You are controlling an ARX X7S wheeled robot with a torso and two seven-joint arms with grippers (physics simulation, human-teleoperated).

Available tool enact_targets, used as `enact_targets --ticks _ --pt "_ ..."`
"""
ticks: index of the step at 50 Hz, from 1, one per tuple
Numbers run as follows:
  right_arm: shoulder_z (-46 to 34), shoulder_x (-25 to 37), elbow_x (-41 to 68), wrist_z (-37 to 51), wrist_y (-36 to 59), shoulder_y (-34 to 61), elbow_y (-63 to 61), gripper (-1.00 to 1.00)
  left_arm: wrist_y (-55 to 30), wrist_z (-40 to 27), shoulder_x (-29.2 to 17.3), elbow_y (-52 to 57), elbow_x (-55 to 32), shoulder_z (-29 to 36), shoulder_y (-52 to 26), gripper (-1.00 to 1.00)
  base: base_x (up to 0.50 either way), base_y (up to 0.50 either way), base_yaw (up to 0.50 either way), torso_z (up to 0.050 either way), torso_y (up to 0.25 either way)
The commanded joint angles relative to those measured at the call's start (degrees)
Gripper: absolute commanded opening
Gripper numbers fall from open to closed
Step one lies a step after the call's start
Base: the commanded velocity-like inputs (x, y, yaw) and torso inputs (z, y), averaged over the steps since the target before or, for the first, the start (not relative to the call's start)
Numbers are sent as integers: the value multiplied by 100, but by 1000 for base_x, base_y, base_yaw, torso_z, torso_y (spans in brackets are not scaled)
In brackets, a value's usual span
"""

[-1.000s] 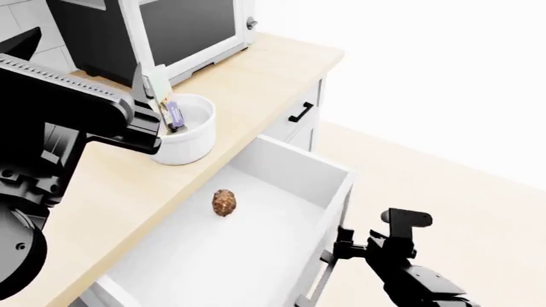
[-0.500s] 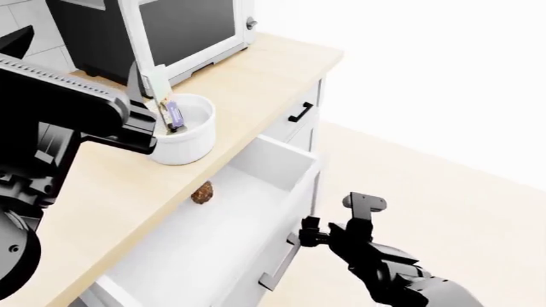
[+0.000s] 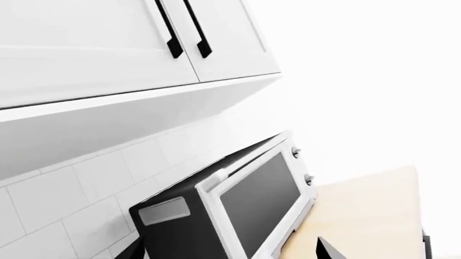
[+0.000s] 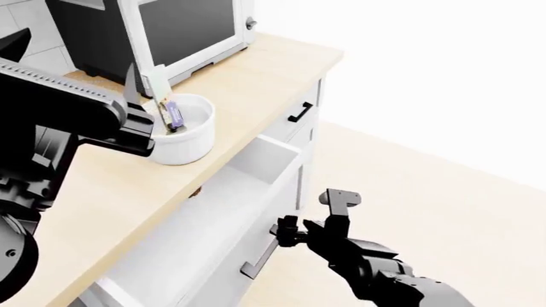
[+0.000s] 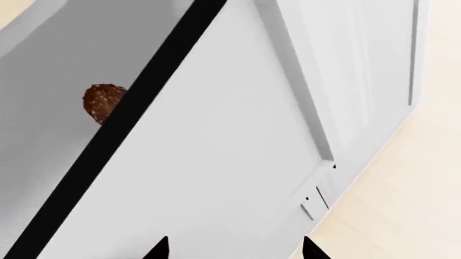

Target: Place the bar in the bowl and close the drawer.

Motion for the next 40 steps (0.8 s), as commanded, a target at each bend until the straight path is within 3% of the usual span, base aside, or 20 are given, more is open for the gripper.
enact_targets --ticks 1,7,11,19,31,40 --pt "-160 -362 -253 -570 -8 -142 -1065 100 48 -4 -14 -11 28 8 44 100 3 2 4 0 0" --pt "-154 -362 -12 -561 -233 -107 -1077 100 50 -6 -19 -9 0 -4 28 100 1 1 1 0 0" --pt "-111 -362 597 330 -1045 -33 -833 100 90 6 5 -30 40 23 43 100 0 0 0 0 0" --pt "-347 -362 1439 950 -2067 46 -404 100 172 33 23 -47 88 52 98 100 0 0 0 0 0" --pt "-524 -246 2021 1161 -2771 146 -47 100 354 170 220 -210 359 318 76 100 0 0 0 0 0" --pt "-1200 2057 318 4029 -4849 592 -4379 100 605 402 544 -493 724 714 18 100 0 0 0 0 0"
